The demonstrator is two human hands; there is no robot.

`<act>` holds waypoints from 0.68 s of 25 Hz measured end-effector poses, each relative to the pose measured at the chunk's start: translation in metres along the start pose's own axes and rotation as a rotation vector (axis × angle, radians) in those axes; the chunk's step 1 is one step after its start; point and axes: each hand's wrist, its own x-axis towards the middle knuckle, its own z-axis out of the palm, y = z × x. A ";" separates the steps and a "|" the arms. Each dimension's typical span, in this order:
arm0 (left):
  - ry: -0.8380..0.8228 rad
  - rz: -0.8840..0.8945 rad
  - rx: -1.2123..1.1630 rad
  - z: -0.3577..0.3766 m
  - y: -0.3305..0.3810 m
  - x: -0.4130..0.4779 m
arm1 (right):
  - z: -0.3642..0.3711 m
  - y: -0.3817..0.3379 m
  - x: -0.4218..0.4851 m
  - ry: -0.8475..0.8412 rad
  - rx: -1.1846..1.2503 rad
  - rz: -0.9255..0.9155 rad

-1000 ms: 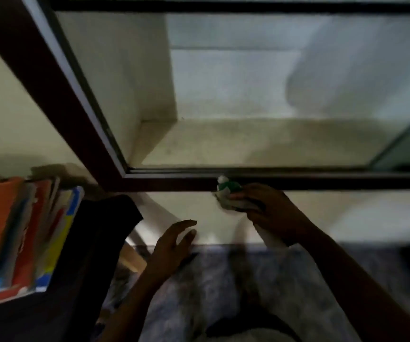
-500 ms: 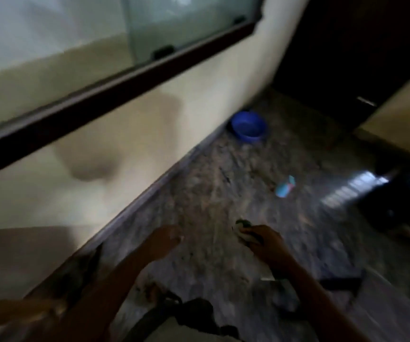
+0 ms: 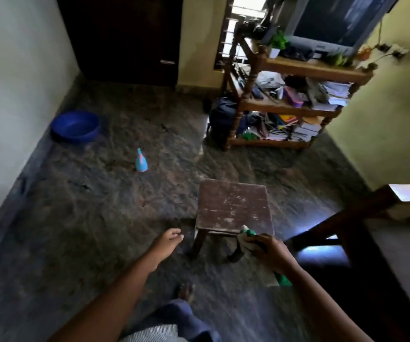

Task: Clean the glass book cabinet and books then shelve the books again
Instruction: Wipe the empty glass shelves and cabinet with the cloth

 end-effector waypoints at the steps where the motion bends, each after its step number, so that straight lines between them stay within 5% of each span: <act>1: -0.005 -0.014 -0.005 0.017 0.007 0.012 | -0.006 0.013 0.012 -0.005 -0.018 0.005; 7: 0.075 -0.185 -0.091 0.073 0.034 0.085 | -0.031 0.061 0.125 -0.158 -0.014 -0.006; 17: 0.366 -0.222 -0.230 0.109 0.062 0.091 | -0.040 0.042 0.257 -0.338 -0.007 -0.344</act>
